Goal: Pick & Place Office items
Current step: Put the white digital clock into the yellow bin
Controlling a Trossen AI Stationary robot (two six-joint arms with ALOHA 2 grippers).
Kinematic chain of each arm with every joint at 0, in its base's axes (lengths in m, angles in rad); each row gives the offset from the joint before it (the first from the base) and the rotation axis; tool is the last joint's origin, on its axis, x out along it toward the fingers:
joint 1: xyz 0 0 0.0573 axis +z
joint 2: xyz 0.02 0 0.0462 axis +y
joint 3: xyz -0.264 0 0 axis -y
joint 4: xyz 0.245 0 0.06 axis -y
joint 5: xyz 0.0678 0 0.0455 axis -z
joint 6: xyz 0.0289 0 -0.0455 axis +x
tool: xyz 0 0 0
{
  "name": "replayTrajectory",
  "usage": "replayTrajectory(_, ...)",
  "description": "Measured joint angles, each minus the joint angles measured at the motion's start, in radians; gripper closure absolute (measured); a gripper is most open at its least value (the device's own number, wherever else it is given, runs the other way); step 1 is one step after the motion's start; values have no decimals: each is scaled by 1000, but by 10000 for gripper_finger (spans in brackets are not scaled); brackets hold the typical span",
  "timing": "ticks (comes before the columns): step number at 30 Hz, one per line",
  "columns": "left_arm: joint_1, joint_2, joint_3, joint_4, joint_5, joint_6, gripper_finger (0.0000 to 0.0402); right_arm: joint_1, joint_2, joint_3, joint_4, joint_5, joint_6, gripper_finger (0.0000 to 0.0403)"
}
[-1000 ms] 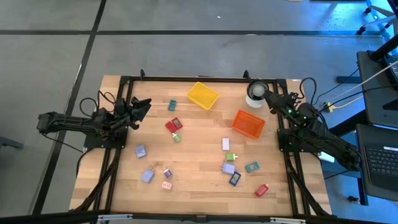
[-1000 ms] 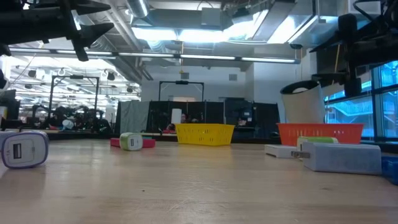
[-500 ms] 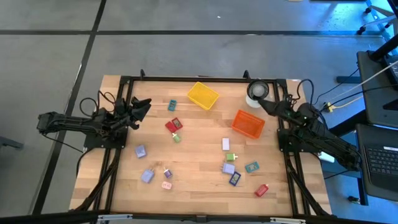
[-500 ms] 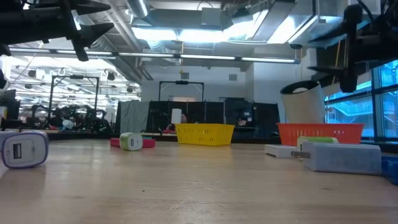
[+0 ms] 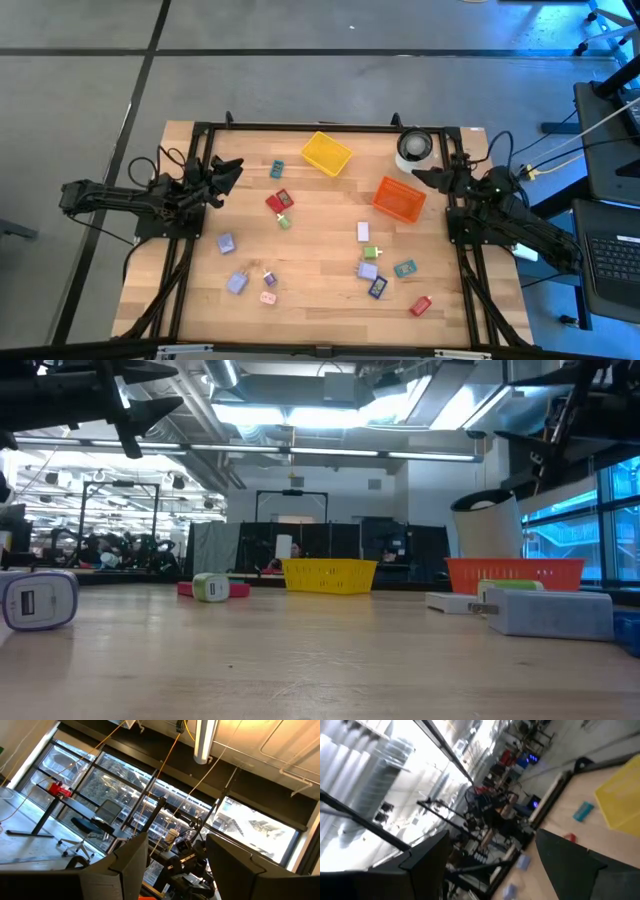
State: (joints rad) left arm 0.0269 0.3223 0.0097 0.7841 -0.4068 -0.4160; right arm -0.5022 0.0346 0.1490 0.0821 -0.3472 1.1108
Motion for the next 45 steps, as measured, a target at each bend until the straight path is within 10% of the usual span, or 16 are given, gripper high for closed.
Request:
replayTrajectory(22, 0, 0, 0, 0, 0, 0, 205, 3, 364, 161, 9, -127, -496, 104)
replayTrajectory(37, 0, 0, 0, 0, 0, 0, 205, 120, 760, 491, -208, 243, -756, 104)
replayTrajectory(45, 0, 0, 0, 0, 0, 0, 205, 191, 971, 679, -580, 493, -446, 104)
